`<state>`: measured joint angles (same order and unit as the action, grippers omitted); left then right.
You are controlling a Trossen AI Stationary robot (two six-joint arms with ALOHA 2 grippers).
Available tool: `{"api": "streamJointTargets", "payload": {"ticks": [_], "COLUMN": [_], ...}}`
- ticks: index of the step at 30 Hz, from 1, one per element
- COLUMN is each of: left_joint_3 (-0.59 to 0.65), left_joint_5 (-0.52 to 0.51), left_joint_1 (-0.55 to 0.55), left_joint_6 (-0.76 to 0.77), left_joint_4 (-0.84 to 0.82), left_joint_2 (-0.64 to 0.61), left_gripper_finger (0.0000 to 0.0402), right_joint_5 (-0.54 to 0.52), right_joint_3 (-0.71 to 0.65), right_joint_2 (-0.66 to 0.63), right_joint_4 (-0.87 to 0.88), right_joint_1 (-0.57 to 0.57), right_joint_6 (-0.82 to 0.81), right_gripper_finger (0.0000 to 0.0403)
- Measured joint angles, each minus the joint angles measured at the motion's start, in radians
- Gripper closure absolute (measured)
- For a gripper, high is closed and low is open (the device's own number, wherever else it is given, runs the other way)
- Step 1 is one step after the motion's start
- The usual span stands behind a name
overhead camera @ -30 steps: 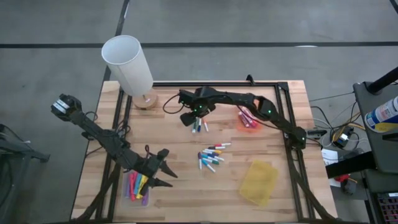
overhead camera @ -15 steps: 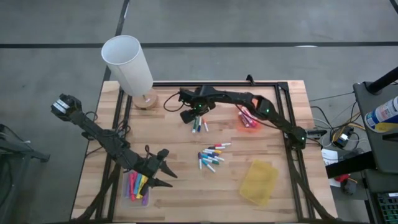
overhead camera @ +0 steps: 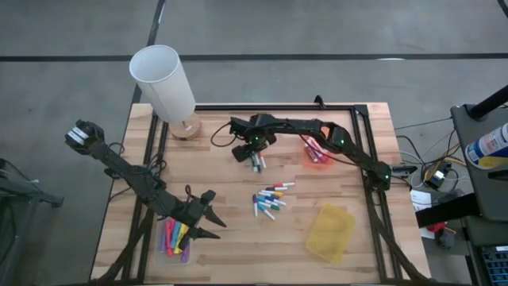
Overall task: Pick & Place Markers
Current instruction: Put the green eraser marker into the orange bin
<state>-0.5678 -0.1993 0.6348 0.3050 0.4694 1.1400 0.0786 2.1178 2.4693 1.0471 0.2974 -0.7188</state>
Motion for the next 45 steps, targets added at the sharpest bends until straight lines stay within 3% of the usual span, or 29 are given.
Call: {"api": "streamJointTargets", "payload": {"ticks": [10,24,33,39,45], "left_joint_3": [0.0,0.0,0.0,0.0,0.0], "left_joint_5": [0.0,0.0,0.0,0.0,0.0], "left_joint_1": [0.0,0.0,0.0,0.0,0.0], "left_joint_6": [0.009,0.01,0.01,0.01,0.016], "left_joint_4": [-0.006,-0.046,-0.06,-0.061,-0.071], "left_joint_2": [0.001,0.002,0.002,0.002,0.002], "left_gripper_finger": [0.0227,0.0227,0.0227,0.0227,0.0227], "right_joint_5": [0.006,-0.001,-0.131,-0.184,-0.27], "right_joint_3": [0.009,0.078,0.063,-0.044,-0.276], "right_joint_2": [-0.007,-0.16,-0.331,-0.483,-0.67], "right_joint_4": [0.036,0.35,0.523,0.524,0.475], "right_joint_1": [0.003,-0.02,-0.063,-0.066,-0.045], "right_joint_6": [0.158,0.281,0.262,0.184,0.1], "right_gripper_finger": [0.0352,0.0352,0.0348,0.0348,0.0347]}}
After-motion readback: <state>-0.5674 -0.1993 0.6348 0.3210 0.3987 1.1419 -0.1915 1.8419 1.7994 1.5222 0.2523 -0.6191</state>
